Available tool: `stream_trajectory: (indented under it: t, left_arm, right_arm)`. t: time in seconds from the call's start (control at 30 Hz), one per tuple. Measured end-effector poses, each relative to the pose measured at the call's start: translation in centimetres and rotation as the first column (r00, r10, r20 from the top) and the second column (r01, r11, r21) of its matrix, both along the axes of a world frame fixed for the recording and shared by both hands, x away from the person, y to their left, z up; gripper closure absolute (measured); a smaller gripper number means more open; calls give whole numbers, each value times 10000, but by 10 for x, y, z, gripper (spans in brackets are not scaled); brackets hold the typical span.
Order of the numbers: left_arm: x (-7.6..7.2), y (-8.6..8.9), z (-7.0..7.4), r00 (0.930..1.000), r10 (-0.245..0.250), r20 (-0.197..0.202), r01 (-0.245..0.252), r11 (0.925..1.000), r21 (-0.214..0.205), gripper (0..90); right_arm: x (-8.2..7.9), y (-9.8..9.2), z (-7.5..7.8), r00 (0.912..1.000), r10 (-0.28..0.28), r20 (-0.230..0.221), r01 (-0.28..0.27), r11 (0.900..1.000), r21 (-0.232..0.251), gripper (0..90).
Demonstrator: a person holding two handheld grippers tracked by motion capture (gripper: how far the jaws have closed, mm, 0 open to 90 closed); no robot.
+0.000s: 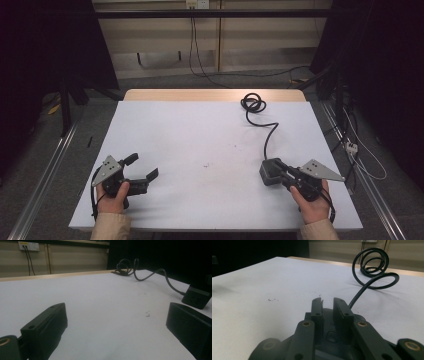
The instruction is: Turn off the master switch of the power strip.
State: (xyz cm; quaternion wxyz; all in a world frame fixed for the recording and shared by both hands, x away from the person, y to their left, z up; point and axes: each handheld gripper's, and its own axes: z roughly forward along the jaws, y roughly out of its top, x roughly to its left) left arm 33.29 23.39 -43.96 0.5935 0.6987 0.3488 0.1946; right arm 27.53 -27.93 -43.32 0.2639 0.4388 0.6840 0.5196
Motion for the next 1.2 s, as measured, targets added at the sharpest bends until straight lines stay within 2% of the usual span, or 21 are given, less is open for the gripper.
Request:
stream_trajectory:
  t: [0.3, 0.8, 1.2]
  left_arm:
    - [0, -1, 0, 10000, -17, -15, 17, 10000, 6, 31]
    - [0, -1, 0, 10000, -30, -3, 30, 10000, 33, 31]
    - [0, -1, 0, 10000, -11, 6, 11, 10000, 15, 31]
  right_arm:
    - [1, -2, -2, 9996, 2, -274, 0, 10000, 67, 852]
    - [1, -7, -2, 9995, -9, -324, 13, 10000, 97, 900]
    - [0, -8, -3, 9995, 49, -314, -51, 10000, -43, 900]
